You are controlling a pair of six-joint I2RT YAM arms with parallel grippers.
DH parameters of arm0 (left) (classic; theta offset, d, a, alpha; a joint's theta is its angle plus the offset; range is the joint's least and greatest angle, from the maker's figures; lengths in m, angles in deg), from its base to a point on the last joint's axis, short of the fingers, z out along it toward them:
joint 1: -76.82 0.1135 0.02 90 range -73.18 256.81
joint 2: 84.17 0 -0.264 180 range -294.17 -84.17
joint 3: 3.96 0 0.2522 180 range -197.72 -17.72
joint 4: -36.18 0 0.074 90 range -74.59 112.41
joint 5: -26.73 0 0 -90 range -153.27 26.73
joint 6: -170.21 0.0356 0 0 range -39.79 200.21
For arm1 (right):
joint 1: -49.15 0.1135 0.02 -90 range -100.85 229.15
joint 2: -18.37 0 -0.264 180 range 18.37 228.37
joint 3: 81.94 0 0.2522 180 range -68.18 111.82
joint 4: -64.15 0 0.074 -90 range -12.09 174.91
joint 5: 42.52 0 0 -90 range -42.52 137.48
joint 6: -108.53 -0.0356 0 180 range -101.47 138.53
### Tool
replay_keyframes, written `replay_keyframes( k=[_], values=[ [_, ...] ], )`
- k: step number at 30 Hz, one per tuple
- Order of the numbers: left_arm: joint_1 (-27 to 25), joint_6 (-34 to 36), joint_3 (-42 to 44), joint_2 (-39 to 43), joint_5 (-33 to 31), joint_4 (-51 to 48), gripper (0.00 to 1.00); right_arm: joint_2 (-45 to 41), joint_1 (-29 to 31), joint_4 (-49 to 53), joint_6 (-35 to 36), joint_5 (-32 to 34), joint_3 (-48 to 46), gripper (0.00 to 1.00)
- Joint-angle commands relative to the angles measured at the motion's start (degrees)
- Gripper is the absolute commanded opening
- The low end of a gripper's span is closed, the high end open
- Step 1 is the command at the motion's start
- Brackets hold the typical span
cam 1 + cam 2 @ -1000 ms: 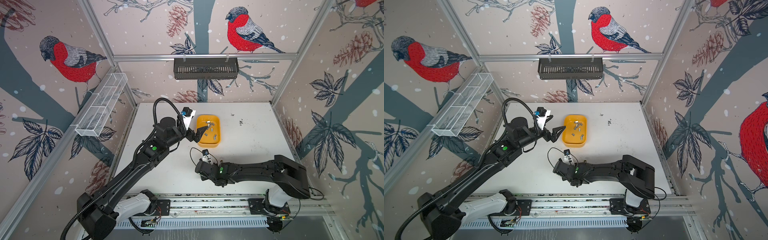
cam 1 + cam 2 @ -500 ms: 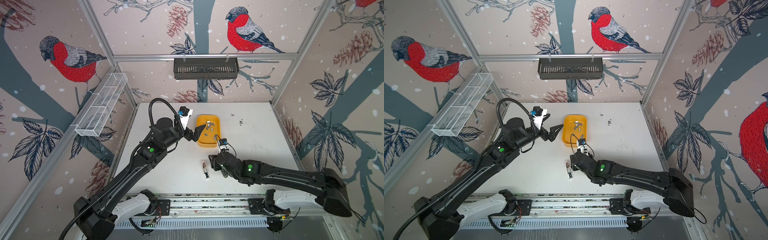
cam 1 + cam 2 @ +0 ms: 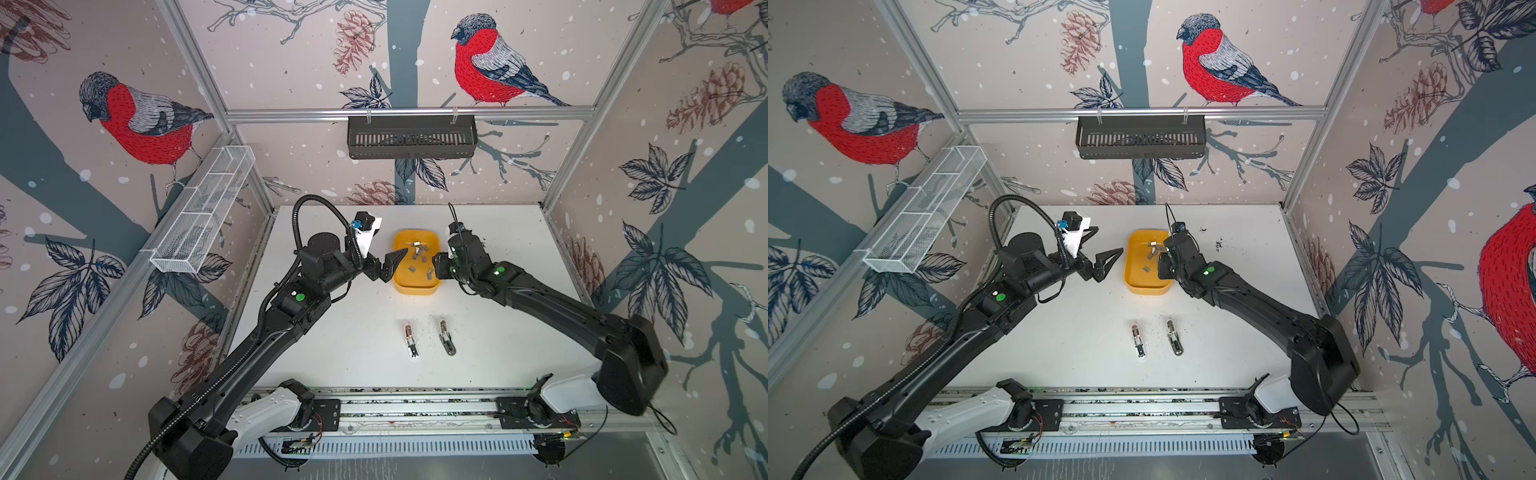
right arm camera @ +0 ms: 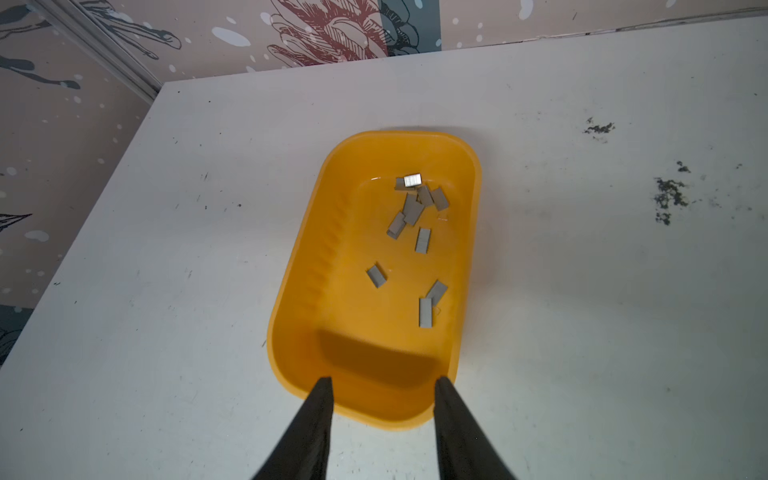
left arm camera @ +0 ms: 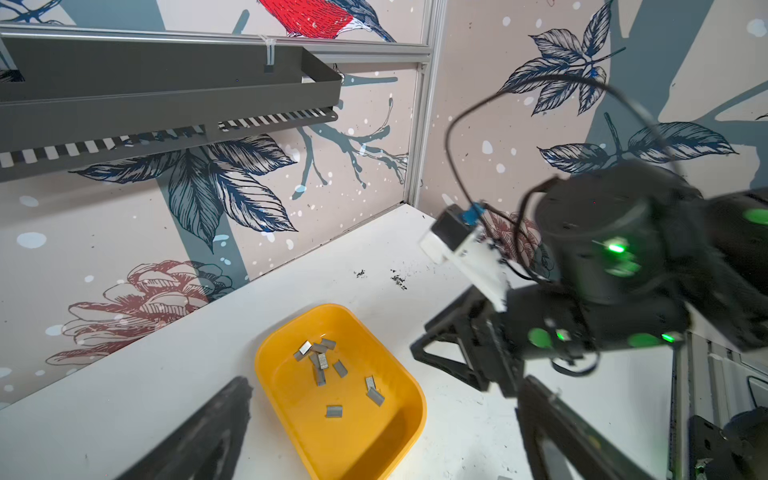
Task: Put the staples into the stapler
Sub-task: 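Move the right gripper over the yellow tray toward the staples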
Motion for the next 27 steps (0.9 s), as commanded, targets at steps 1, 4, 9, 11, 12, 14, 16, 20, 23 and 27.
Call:
replay_keyframes(
  k=[1,4,9,11,12,14,16,20,23,27],
  values=[
    [0.2,2.8,2.3,1.1,3.5,5.1,0.99,7.1,-2.0,4.8,4.5,-4.6,7.6,0.41],
    [0.3,4.6,0.4,1.0,7.3,2.3,0.99,12.8,-3.3,5.0,5.1,-5.5,12.6,0.39],
    [0.4,6.2,0.5,0.6,10.6,2.1,0.99,20.3,-4.4,7.3,3.0,-7.5,20.0,0.36],
    [0.3,6.2,-0.1,-0.1,10.2,1.2,0.99,23.2,-4.4,8.9,2.6,-6.7,23.1,0.34],
    [0.4,6.2,-0.2,-0.3,10.4,1.0,0.99,24.3,-4.5,9.1,2.0,-6.5,24.2,0.33],
    [0.3,6.1,-0.1,-0.6,11.1,1.4,0.99,27.0,-4.9,9.8,0.3,-6.7,26.4,0.31],
    [0.4,5.6,0.1,-0.7,11.8,1.9,0.99,29.4,-4.8,10.8,-0.8,-6.0,28.7,0.29],
    [0.3,5.5,-0.4,-0.7,12.4,1.5,0.99,33.6,-4.3,12.4,-2.9,-3.7,32.9,0.28],
    [0.3,5.3,0.3,-0.1,12.6,2.3,0.99,36.3,-4.2,14.0,-4.2,-1.3,35.7,0.25],
    [0.3,5.0,0.4,-0.4,13.1,2.6,0.99,39.6,-4.4,15.2,-5.4,0.0,38.7,0.25]
  ],
)
